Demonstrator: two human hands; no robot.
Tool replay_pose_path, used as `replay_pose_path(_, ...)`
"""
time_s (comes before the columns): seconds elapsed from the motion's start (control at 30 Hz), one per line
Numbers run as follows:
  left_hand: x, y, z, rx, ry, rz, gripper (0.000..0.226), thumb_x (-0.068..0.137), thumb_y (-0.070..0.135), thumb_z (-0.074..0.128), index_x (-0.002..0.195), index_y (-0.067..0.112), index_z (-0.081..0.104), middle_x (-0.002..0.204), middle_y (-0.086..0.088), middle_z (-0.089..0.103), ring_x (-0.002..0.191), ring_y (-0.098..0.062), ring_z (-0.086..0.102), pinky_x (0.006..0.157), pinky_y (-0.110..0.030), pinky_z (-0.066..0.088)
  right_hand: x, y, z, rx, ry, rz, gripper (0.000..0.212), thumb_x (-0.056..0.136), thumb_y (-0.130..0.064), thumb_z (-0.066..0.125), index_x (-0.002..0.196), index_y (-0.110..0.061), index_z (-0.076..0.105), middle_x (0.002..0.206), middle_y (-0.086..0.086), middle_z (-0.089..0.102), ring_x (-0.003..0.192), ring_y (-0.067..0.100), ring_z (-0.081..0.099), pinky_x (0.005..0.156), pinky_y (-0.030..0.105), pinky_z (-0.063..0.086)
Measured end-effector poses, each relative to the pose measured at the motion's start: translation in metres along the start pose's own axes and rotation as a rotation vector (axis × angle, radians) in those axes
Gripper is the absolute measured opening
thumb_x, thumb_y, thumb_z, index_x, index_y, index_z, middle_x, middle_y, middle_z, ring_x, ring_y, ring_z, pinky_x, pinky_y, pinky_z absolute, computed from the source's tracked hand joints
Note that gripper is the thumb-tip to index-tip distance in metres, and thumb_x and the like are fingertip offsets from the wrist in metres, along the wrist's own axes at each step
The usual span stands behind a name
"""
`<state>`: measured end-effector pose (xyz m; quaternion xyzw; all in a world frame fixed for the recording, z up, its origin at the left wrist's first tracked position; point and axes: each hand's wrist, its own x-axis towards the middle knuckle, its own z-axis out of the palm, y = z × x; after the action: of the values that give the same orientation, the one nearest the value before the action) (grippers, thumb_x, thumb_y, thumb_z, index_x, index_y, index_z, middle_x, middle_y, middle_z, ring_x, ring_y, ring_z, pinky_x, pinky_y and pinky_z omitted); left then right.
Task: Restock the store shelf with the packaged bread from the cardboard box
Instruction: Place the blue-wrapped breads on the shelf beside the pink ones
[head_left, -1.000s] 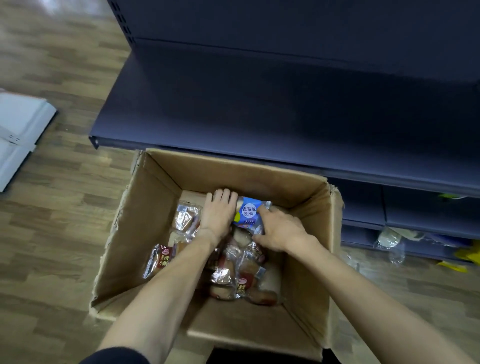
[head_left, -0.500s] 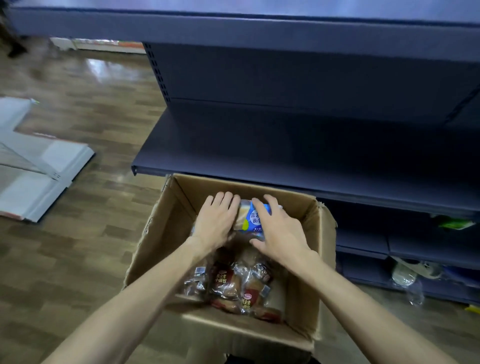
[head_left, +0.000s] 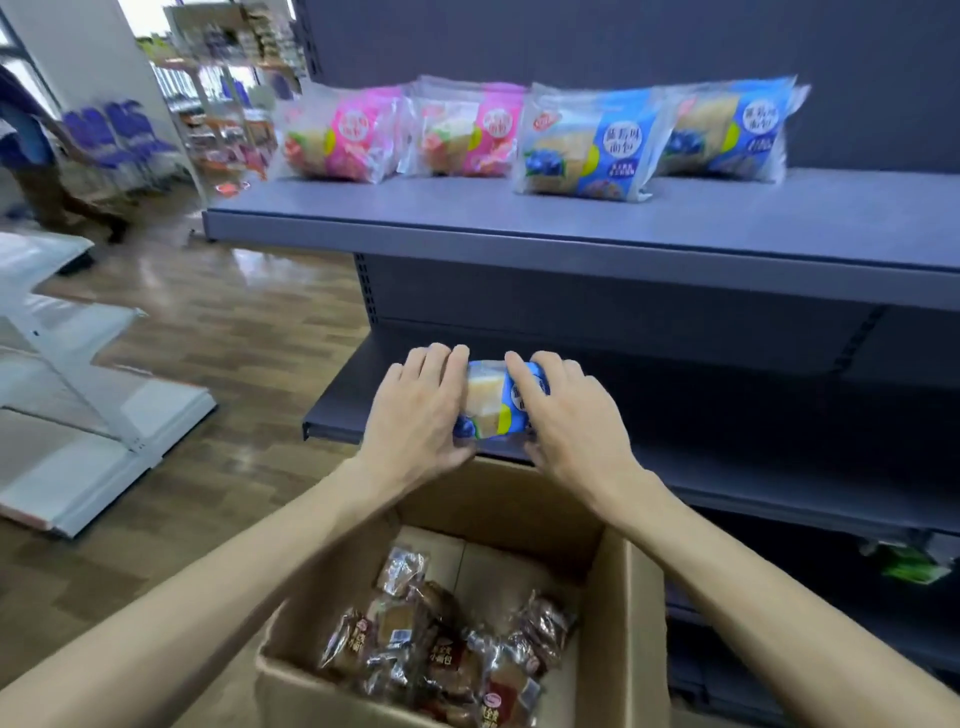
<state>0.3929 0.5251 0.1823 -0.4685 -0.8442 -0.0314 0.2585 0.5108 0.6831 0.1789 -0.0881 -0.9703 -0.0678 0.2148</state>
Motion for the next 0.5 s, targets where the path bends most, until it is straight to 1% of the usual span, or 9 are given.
replay_pose_path(0.1, 0.021, -0.012, -0.034, 0.031, 0.102, 0.024, 0.098, 0.056, 0.049, 0.075, 0.135, 0.004, 0.038, 0.119, -0.015, 0.051, 0.106, -0.033, 0.050, 0.080, -0.044, 0.048, 0.016, 0.011, -0.031, 0.002, 0.103, -0.014, 0.098, 0.052, -0.030, 0.089, 0.139, -0.009, 0.051, 0.115, 0.015, 0.057, 0.082, 0.030, 0.057, 0.058, 0.036, 0.047)
replay_pose_path(0.17, 0.033, -0.018, -0.056, 0.030, 0.167, 0.036, 0.104, 0.051, 0.045, 0.078, 0.137, 0.004, 0.038, 0.123, -0.015, 0.051, 0.110, -0.035, 0.049, 0.081, -0.046, 0.048, 0.026, 0.021, -0.053, 0.014, 0.168, -0.017, 0.093, 0.053, -0.027, 0.085, 0.138, -0.010, 0.051, 0.116, 0.015, 0.056, 0.084, 0.032, 0.056, 0.059, 0.037, 0.049)
replay_pose_path(0.3, 0.059, -0.023, -0.094, -0.002, 0.250, 0.028, 0.111, 0.053, 0.053, 0.077, 0.145, 0.008, 0.033, 0.134, -0.014, 0.044, 0.123, -0.034, 0.043, 0.086, -0.047, 0.048, 0.046, 0.050, -0.095, 0.014, 0.204, -0.007, 0.082, 0.059, -0.026, 0.080, 0.135, -0.014, 0.051, 0.118, 0.012, 0.052, 0.090, 0.032, 0.054, 0.058, 0.037, 0.050)
replay_pose_path(0.33, 0.066, -0.022, -0.103, -0.014, 0.263, 0.029, 0.113, 0.054, 0.055, 0.078, 0.147, 0.009, 0.032, 0.136, -0.013, 0.043, 0.125, -0.034, 0.043, 0.088, -0.048, 0.048, 0.050, 0.058, -0.104, 0.003, 0.208, 0.000, 0.081, 0.060, -0.026, 0.079, 0.134, -0.015, 0.050, 0.119, 0.011, 0.052, 0.092, 0.032, 0.054, 0.055, 0.036, 0.049)
replay_pose_path(0.4, 0.083, -0.019, -0.119, -0.038, 0.297, 0.052, 0.116, 0.055, 0.058, 0.079, 0.149, 0.010, 0.030, 0.138, -0.013, 0.042, 0.126, -0.034, 0.041, 0.093, -0.050, 0.047, 0.058, 0.076, -0.122, -0.027, 0.231, 0.020, 0.080, 0.062, -0.026, 0.078, 0.135, -0.016, 0.049, 0.121, 0.010, 0.051, 0.097, 0.031, 0.053, 0.053, 0.030, 0.041)
replay_pose_path(0.43, 0.091, -0.017, -0.126, -0.045, 0.321, 0.066, 0.116, 0.056, 0.058, 0.079, 0.149, 0.010, 0.030, 0.138, -0.013, 0.042, 0.126, -0.033, 0.041, 0.095, -0.049, 0.046, 0.061, 0.085, -0.130, -0.042, 0.244, 0.032, 0.080, 0.063, -0.026, 0.078, 0.136, -0.017, 0.049, 0.121, 0.009, 0.051, 0.099, 0.029, 0.053, 0.053, 0.029, 0.038)
replay_pose_path(0.5, 0.107, -0.012, -0.135, -0.055, 0.367, 0.089, 0.112, 0.059, 0.058, 0.078, 0.149, 0.010, 0.032, 0.138, -0.013, 0.043, 0.125, -0.034, 0.042, 0.100, -0.046, 0.043, 0.066, 0.104, -0.144, -0.076, 0.262, 0.061, 0.079, 0.064, -0.027, 0.079, 0.136, -0.018, 0.048, 0.122, 0.008, 0.050, 0.100, 0.029, 0.051, 0.055, 0.029, 0.036)
